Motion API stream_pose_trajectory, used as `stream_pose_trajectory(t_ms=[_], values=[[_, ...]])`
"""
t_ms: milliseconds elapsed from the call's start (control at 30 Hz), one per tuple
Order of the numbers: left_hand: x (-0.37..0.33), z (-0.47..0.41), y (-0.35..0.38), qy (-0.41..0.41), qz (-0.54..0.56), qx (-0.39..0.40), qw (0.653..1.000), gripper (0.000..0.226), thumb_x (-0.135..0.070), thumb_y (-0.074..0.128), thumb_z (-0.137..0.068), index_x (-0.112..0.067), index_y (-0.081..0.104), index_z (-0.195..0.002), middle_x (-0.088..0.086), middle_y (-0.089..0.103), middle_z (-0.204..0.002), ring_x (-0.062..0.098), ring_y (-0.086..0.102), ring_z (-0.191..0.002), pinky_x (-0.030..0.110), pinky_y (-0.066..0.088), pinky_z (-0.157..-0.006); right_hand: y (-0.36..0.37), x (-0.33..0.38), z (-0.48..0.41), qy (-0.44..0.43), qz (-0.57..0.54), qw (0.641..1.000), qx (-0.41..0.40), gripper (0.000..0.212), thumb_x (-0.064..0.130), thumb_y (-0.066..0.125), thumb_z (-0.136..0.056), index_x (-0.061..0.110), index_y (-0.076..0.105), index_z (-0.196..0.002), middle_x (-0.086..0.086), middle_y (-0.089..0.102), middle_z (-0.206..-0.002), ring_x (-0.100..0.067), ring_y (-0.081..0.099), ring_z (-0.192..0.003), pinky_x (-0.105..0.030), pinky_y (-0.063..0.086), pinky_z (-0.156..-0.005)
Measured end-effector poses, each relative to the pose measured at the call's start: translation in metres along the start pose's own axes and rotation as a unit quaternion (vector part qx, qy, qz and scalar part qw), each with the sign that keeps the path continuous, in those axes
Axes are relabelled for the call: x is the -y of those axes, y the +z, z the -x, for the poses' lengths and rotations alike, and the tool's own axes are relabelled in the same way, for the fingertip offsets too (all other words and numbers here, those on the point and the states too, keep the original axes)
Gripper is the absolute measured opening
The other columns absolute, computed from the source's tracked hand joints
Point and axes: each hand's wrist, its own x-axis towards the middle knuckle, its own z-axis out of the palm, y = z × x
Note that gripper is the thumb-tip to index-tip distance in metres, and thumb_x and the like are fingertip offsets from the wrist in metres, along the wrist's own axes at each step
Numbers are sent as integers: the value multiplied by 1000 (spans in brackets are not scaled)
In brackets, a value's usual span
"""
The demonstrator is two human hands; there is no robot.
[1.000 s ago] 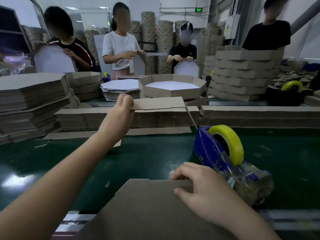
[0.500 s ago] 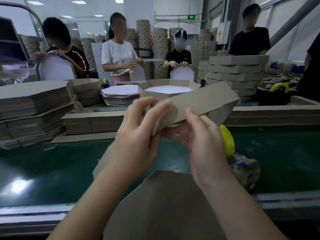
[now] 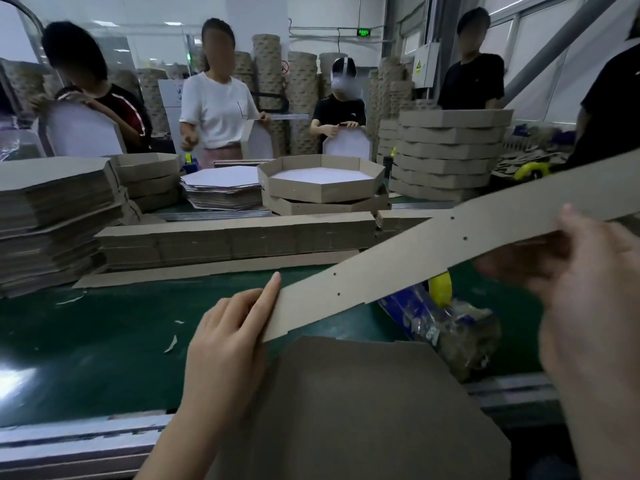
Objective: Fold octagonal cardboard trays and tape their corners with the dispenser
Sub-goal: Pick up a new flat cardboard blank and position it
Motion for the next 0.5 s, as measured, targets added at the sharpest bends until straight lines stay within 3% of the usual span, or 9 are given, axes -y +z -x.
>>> stream_pose_trajectory(t_ms=[67,133,233,333,400,500], values=[[-3,-3,-2,21,-13,0,1000,53,-12,43,-84,-7,52,-136,12,67,-101,31,59,-80,36,48,-61,-13,-4,5,28,32,999,3,28,37,45,-100,25,61,-80,8,72,-69,-13,67,-52,-22,53,-47],[-10,-7,-2,35,-19,-5,999,53,-9,45,-83,-6,53,-135,13,67,-100,33,59,-78,38,49,-61,-24,-9,11,65,54,996,30,36,46,37,-101,22,60,-89,3,75,-76,-20,66,-49,-28,54,-46],[-23,-13,-2,40,-13,-9,999,53,-11,42,-83,-7,54,-135,12,66,-99,33,60,-78,38,50,-63,-39,-9,17,168,120,973,101,67,65,22,-94,14,66,-99,-9,76,-84,-30,66,-52,-37,51,-52],[-33,-16,-2,30,11,-3,999,56,-11,40,-81,-7,54,-135,12,66,-98,33,59,-75,39,51,-62,-51,-7,17,254,190,943,98,90,70,17,-90,1,72,-74,-21,71,-69,-29,60,-40,-32,45,-48],[-37,-17,-3,28,17,1,999,55,-11,43,-83,-7,53,-136,11,66,-98,33,59,-76,39,50,-62,-52,-6,22,187,249,949,47,85,72,26,-89,5,70,-61,-16,65,-52,-23,54,-34,-32,42,-47],[-43,-17,-5,41,20,1,999,52,-14,47,-85,-8,52,-137,11,66,-100,32,59,-79,39,49,-65,-45,-4,41,-141,327,934,21,60,74,44,-85,22,65,-65,-3,58,-50,-12,54,-43,-37,46,-48]])
